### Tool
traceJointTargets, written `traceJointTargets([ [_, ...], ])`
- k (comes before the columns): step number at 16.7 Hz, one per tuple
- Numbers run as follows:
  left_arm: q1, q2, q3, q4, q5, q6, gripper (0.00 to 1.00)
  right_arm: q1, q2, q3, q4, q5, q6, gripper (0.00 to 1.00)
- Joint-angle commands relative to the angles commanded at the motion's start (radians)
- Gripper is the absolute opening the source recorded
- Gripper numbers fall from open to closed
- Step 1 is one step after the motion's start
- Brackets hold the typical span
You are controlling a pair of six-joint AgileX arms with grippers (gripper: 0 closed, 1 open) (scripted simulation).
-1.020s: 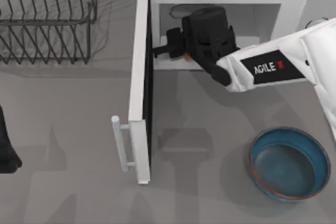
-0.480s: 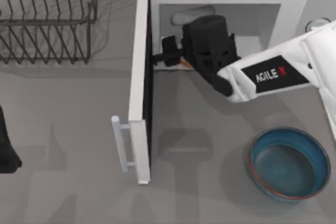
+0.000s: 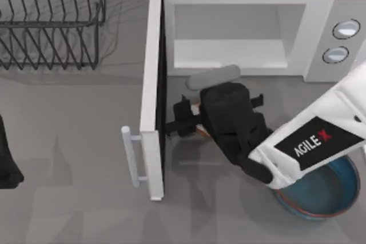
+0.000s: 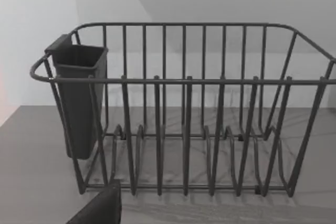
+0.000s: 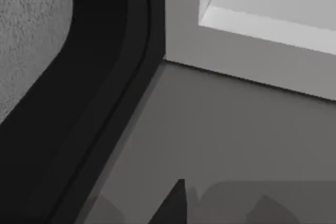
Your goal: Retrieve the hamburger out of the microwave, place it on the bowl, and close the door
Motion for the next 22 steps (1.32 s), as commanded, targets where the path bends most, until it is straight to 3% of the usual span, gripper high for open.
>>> traceJointTargets([
  [4, 0.0, 0.0, 0.0, 0.0, 0.0, 0.0, 1.0, 0.065, -0.085, -0.151, 0.081, 0.058, 0.029, 0.0],
  [11, 0.0, 0.0, 0.0, 0.0, 0.0, 0.0, 1.0, 0.064, -0.1, -0.154, 0.077, 0.061, 0.033, 0.0],
  [22, 0.0, 0.0, 0.0, 0.0, 0.0, 0.0, 1.0, 0.064, -0.373, -0.086, -0.266, 0.057, 0.033, 0.0],
])
